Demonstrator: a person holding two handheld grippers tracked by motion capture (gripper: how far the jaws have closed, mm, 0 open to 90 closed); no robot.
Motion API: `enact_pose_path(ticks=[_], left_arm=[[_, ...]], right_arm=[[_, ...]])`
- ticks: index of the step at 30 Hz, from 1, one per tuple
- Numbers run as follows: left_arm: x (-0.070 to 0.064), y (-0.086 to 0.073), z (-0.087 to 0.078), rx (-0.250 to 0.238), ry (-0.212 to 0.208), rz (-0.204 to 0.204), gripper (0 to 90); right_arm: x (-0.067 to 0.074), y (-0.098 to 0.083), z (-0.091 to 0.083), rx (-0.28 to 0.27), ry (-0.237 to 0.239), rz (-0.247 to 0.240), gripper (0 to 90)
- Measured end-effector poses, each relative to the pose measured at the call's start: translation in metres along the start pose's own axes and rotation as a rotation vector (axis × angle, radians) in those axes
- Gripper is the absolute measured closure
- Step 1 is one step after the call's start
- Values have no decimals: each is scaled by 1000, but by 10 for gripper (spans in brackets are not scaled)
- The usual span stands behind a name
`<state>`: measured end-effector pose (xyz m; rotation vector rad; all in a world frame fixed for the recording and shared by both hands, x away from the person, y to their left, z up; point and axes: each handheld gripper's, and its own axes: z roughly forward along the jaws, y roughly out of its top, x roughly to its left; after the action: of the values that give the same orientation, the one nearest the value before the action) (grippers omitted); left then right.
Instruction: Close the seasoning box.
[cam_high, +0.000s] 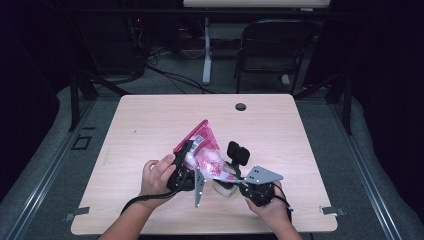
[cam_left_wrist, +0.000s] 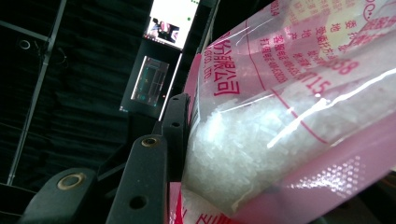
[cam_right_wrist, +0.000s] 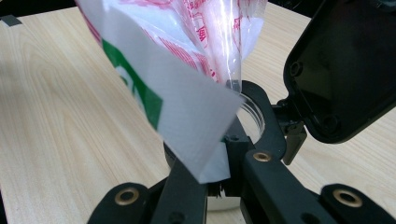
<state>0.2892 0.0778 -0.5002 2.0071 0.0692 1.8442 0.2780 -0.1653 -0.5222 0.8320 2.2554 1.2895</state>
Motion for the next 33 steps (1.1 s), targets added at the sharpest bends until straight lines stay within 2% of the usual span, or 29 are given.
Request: enact_pose_path(ticks=[17,33], left_arm=[[1,5,-1,-12,1,9,674],[1,7,-1,-16,-7,-3,675]], right_arm=[[0,-2,-2,1,-7,6,894],[0,-3,-3,7,-11,6,894]])
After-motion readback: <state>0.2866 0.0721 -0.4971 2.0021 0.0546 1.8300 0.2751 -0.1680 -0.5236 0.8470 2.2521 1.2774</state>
